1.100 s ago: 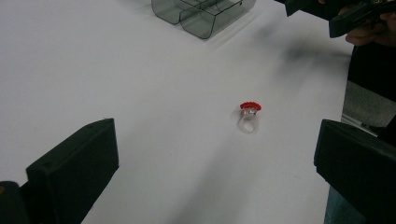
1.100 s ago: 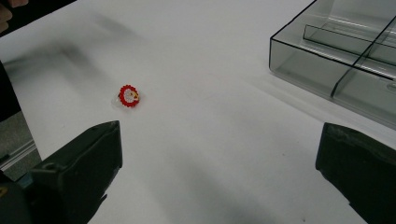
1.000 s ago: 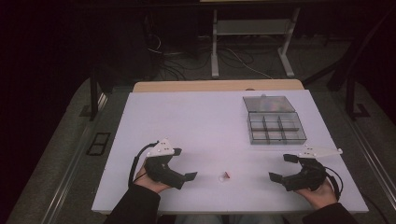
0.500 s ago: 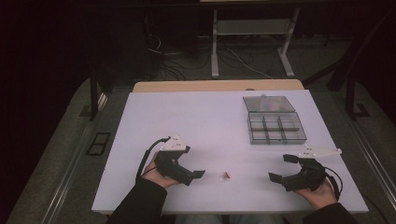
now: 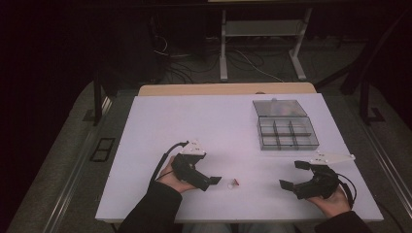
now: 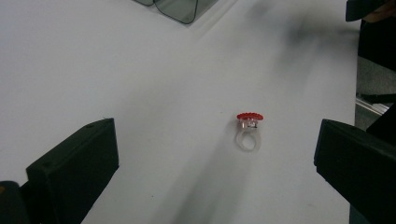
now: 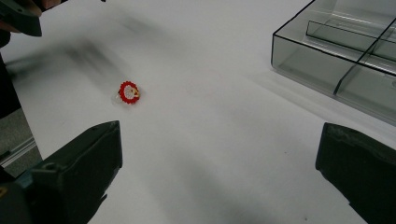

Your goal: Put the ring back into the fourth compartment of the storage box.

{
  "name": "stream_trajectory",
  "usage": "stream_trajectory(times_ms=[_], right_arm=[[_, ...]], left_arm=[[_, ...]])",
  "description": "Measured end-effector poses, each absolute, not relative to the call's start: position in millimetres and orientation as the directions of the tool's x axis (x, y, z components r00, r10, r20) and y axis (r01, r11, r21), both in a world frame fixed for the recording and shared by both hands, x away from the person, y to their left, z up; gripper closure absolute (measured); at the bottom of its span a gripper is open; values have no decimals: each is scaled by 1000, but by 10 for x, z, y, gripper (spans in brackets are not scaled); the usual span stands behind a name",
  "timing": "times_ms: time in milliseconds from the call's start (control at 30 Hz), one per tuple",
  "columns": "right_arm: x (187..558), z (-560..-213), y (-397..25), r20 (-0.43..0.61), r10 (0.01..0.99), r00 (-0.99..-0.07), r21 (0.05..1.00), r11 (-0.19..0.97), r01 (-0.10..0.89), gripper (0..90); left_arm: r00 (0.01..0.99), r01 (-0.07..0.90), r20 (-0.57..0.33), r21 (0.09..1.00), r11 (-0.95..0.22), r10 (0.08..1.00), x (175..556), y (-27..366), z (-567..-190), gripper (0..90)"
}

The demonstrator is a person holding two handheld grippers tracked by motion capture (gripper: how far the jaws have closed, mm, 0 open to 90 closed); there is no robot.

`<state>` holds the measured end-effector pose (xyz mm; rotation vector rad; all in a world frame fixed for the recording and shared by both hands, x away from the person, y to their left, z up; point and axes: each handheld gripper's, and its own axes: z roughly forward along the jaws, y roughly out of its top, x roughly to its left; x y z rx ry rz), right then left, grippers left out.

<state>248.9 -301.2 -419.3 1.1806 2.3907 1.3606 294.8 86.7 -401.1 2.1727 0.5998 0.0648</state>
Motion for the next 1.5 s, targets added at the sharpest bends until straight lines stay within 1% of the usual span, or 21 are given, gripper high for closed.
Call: stream_trajectory(times_ms=[600, 1333, 1500], right_arm=[[2493, -4204, -3001, 237, 695, -679, 774, 287, 564, 0], [2493, -4219, -2979, 234, 688, -687, 766, 304, 566, 0], [2493, -4220, -2975, 232, 687, -688, 765, 308, 566, 0]], left_arm=[[897, 396, -176, 728, -560, 405, 2945, 671, -4160, 0], [920, 371, -185, 697, -613, 347, 2931, 425, -4288, 0], [923, 366, -188, 699, -614, 335, 2921, 373, -4300, 33]])
